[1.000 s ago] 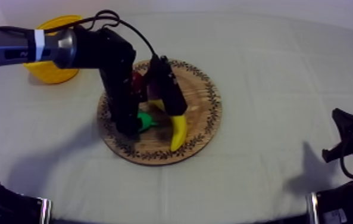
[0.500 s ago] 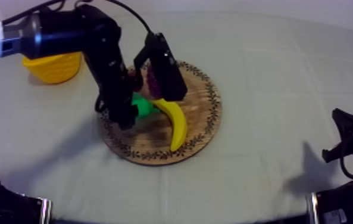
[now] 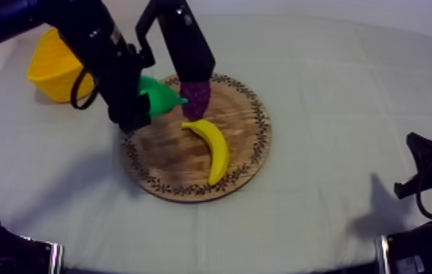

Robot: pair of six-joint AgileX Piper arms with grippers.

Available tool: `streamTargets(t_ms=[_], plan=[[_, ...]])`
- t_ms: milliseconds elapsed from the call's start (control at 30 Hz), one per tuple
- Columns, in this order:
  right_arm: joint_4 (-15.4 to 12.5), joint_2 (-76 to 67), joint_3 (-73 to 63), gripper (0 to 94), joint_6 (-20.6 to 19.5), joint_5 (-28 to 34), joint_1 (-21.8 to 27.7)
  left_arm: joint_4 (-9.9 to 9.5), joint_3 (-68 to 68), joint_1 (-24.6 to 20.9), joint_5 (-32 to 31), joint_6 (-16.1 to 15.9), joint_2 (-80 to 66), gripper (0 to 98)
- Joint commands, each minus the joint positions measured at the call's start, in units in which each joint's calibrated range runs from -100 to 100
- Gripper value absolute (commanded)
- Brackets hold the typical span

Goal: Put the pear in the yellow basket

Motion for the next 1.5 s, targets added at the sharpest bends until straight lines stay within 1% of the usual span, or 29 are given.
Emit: streamTargets(t_ms=[0, 167, 367, 433, 533, 667, 733, 1000, 1200, 1300, 1400, 1467], plan=[[0.0, 0.0, 0.0, 0.4, 0.0, 0.0, 0.0, -0.01, -1.1, 0.2, 1.5, 0.0, -0.8, 49.0], [0.0, 0.0, 0.0, 0.4, 0.0, 0.0, -0.1, -0.02, -3.7, 0.8, 4.0, 0.3, -2.6, 48.9], [0.0, 0.0, 0.0, 0.4, 0.0, 0.0, -0.1, 0.13, -4.1, 1.1, 4.5, 0.7, -3.8, 49.1], [0.0, 0.0, 0.0, 0.4, 0.0, 0.0, -0.1, 0.22, -3.8, 1.0, 4.4, 1.3, -3.9, 49.9], [0.0, 0.0, 0.0, 0.4, 0.0, 0.0, -0.1, 0.34, -3.6, 0.6, 3.7, 2.8, -4.0, 50.0], [0.0, 0.0, 0.0, 0.4, 0.0, 0.0, -0.1, 0.57, -3.3, 0.0, 3.8, 6.5, -4.3, 49.3], [0.0, 0.0, 0.0, 0.4, 0.0, 0.0, -0.1, 1.04, -3.0, -0.4, 4.1, 8.4, -4.5, 49.5], [0.0, 0.0, 0.0, 0.4, 0.0, 0.0, -0.1, 4.04, -1.8, -1.0, 4.5, 15.7, -5.2, 48.4], [0.0, 0.0, 0.0, 0.4, 0.0, 0.0, -0.1, 6.79, -1.6, -1.2, 4.6, 23.0, -5.7, 48.2], [0.0, 0.0, 0.0, 0.4, 0.0, 0.0, -0.1, 7.93, -1.9, -1.2, 4.3, 26.1, -5.8, 48.5], [0.0, 0.0, 0.0, 0.4, 0.0, 0.0, -0.1, 8.6, -2.3, -1.1, 4.2, 28.5, -5.8, 48.4], [0.0, 0.0, 0.0, 0.4, 0.0, 0.0, -0.1, 8.86, -2.5, -1.1, 4.2, 29.3, -5.8, 48.7]])
